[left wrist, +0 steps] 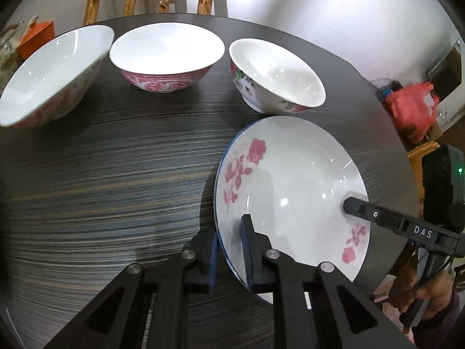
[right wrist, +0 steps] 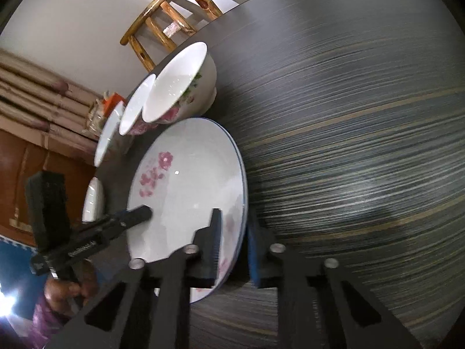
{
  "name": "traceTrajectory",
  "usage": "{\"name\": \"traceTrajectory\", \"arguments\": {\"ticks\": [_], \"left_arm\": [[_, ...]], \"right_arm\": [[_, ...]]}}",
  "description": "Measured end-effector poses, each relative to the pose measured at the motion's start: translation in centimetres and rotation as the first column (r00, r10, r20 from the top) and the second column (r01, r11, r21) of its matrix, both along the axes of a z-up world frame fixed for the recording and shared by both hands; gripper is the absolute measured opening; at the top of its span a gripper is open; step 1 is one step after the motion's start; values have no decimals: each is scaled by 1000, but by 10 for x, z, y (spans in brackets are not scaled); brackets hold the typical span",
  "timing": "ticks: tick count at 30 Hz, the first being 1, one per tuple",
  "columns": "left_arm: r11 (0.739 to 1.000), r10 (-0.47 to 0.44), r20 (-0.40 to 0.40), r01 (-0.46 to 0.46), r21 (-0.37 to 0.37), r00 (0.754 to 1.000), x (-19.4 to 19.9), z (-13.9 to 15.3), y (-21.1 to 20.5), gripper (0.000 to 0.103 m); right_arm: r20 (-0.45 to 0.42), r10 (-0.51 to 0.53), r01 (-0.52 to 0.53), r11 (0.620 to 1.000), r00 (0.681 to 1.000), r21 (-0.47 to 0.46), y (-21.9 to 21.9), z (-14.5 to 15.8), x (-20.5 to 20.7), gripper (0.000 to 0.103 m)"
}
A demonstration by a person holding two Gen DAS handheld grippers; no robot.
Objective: Organize plates and bowls
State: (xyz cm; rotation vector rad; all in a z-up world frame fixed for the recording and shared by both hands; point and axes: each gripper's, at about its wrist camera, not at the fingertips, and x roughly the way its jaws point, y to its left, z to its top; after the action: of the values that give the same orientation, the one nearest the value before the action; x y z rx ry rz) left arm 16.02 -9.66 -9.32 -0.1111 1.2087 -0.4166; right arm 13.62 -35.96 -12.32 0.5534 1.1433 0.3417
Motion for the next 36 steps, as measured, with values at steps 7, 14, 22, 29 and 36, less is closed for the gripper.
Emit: {"name": "traceTrajectory", "arguments": {"ticks": [7, 14, 22, 29, 36], "left_arm": [[1000, 28, 31, -28, 5, 999, -20, 14, 14, 13], [994, 111, 45, -111, -11, 993, -39, 30, 54, 13], [971, 239, 67, -238, -12, 969, -64, 49, 115, 13], [934, 357, 103, -357, -18, 928, -83, 63, 192, 13], [886, 462, 123, -462, -32, 878, -84, 71, 254, 13]], "right_arm": [[-4, 3, -3, 999, 1000, 38, -1, -4, -10, 11], [-1, 27, -27, 996, 1000, 88, 19, 4, -17, 11], [4, 130, -130, 985, 991, 110, 76, 17, -15, 11], [7, 245, -244, 962, 970, 122, 148, 30, -6, 11], [17, 347, -347, 933, 938, 98, 221, 44, 6, 11]]}}
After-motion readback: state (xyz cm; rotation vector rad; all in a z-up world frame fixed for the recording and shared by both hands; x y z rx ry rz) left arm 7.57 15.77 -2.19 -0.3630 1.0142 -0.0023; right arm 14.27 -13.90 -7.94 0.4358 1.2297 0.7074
